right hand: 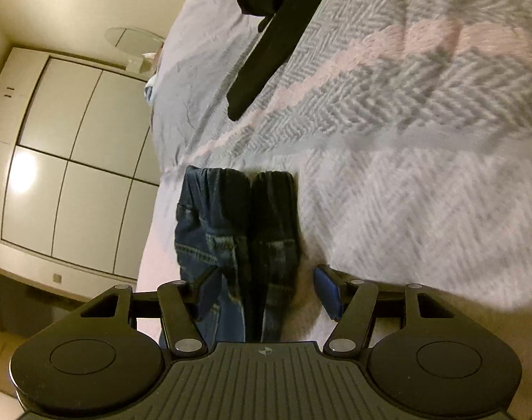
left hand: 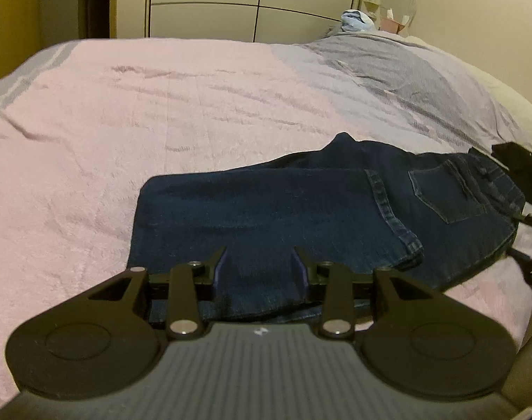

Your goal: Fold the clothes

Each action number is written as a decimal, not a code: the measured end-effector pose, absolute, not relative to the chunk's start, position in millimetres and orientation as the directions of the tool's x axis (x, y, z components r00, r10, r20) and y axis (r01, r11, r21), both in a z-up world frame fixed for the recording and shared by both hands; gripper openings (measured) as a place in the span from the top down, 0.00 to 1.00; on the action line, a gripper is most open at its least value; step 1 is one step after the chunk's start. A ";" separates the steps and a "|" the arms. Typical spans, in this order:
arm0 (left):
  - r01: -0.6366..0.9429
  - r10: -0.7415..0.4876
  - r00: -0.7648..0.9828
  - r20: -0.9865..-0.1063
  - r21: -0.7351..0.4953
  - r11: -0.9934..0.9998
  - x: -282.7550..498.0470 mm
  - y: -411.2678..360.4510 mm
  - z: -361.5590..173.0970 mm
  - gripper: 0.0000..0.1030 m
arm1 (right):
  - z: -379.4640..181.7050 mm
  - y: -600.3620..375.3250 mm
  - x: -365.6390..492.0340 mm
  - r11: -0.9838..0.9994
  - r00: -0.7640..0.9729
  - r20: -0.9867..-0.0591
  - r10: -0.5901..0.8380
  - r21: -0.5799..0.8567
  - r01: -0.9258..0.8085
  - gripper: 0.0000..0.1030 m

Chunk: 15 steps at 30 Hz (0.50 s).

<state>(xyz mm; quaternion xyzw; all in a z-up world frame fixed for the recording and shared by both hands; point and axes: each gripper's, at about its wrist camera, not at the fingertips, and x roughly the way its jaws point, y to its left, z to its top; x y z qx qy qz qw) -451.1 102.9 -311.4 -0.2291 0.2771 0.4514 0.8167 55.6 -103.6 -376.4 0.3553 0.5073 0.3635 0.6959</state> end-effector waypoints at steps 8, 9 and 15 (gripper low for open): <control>-0.896 0.583 0.373 -0.722 -0.116 0.429 -458.6 119.4 -335.2 0.74 | -372.9 -101.1 49.0 0.523 0.243 -0.468 0.850 0.807 -0.275 0.66; -0.895 0.586 0.373 -0.719 -0.113 0.430 -459.2 119.0 -334.6 0.73 | -370.7 -102.7 45.9 0.519 0.247 -0.460 0.853 0.803 -0.294 0.67; -0.889 0.573 0.401 -0.715 -0.153 0.432 -466.5 124.0 -336.2 0.71 | -364.2 -101.1 37.5 0.552 0.271 -0.484 0.832 0.767 -0.326 0.57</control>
